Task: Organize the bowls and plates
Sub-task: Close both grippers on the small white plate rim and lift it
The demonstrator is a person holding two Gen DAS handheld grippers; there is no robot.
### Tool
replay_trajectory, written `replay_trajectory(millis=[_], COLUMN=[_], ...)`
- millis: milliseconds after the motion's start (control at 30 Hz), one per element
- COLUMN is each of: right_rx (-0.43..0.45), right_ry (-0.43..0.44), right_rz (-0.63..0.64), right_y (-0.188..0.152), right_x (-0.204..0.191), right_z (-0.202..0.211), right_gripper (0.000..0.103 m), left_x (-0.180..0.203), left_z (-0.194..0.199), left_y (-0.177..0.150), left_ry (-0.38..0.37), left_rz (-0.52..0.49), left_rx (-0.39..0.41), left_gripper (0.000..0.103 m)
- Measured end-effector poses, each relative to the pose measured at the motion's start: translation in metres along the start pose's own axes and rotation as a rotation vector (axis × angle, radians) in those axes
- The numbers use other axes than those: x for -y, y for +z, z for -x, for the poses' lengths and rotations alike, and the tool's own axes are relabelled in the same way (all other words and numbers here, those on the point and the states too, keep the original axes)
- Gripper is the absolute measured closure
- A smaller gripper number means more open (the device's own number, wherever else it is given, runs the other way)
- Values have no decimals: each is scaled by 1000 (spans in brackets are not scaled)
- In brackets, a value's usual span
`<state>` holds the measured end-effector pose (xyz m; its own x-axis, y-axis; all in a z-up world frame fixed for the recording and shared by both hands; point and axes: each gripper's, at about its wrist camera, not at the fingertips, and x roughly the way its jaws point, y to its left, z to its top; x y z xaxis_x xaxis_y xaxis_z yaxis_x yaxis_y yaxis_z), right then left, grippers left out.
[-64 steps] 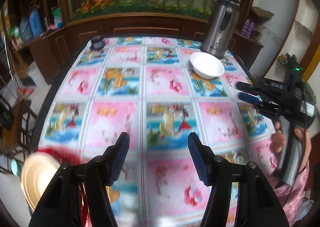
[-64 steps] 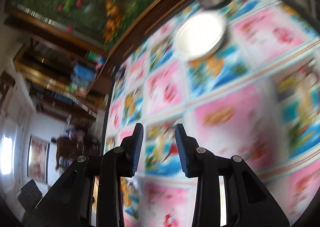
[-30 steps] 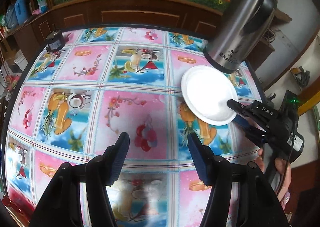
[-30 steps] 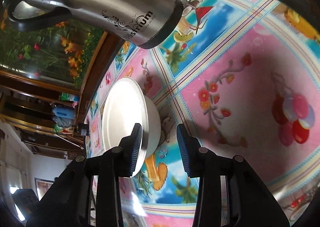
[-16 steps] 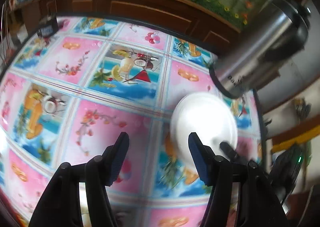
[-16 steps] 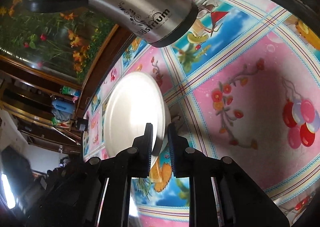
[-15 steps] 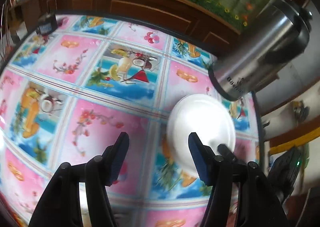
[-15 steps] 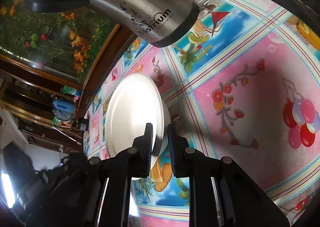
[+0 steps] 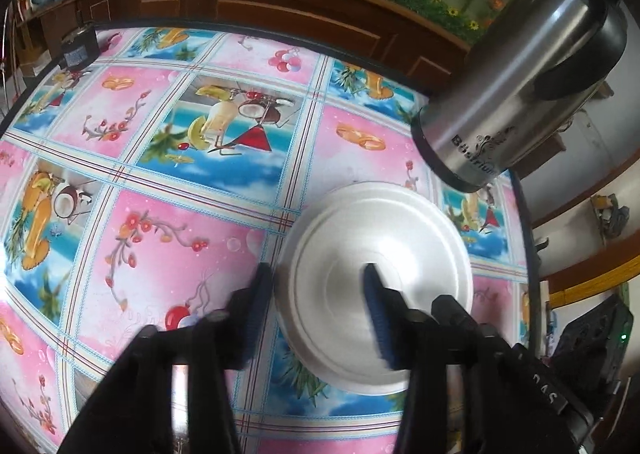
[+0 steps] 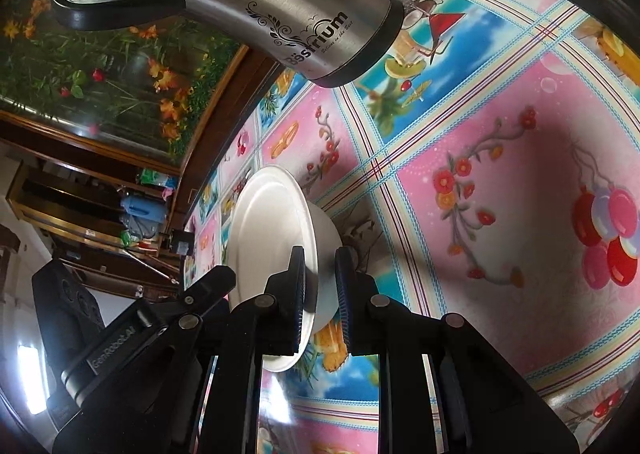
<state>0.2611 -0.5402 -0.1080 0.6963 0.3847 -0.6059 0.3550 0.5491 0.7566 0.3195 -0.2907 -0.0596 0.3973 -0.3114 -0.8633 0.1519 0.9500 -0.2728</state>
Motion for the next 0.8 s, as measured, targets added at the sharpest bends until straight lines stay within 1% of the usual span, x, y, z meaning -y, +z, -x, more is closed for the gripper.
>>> replay_trajectory(millis=[100, 133, 167, 267, 300, 367, 500, 533, 567, 600, 667, 800], right_rx=[-12, -21, -29, -42, -42, -24, -1, 5, 14, 17, 15, 19], right_ry=[-6, -3, -2, 25, 31, 13, -28, -38, -53, -59, -45, -64], right_rz=[-18, -30, -44, -77, -80, -75, -36, -27, -19, -20, -39, -31], right_y=[0, 1, 1, 3, 3, 3, 1, 1, 1, 1, 2, 1], right_x=[2, 4, 6, 10, 10, 9, 4, 3, 2, 3, 6, 4], right_z=[0, -1, -2, -1, 0, 1, 1, 2, 2, 2, 1, 3], right_gripper=[87, 87, 87, 82, 79, 79, 79, 84, 88, 90, 91, 92], left_x=[0, 0, 0, 0, 1, 2, 3, 2, 0, -1, -1, -3], left_z=[-1, -2, -2, -3, -4, -5, -8, -8, -10, -11, -11, -8], left_y=[-1, -1, -1, -2, -3, -4, -7, -7, -8, -8, -9, -11], left_ry=[22, 18, 13, 8, 7, -2, 2, 2, -1, -4, -9, -16], left_rz=[-9, -8, -5, -9, -12, -16, -28, -26, -21, -17, -18, -19], left_rx=[3, 1, -1, -7, -9, -14, -16, -18, -21, -26, -24, -23], left_gripper=[76, 76, 79, 80, 84, 90, 90, 90, 94, 94, 94, 94])
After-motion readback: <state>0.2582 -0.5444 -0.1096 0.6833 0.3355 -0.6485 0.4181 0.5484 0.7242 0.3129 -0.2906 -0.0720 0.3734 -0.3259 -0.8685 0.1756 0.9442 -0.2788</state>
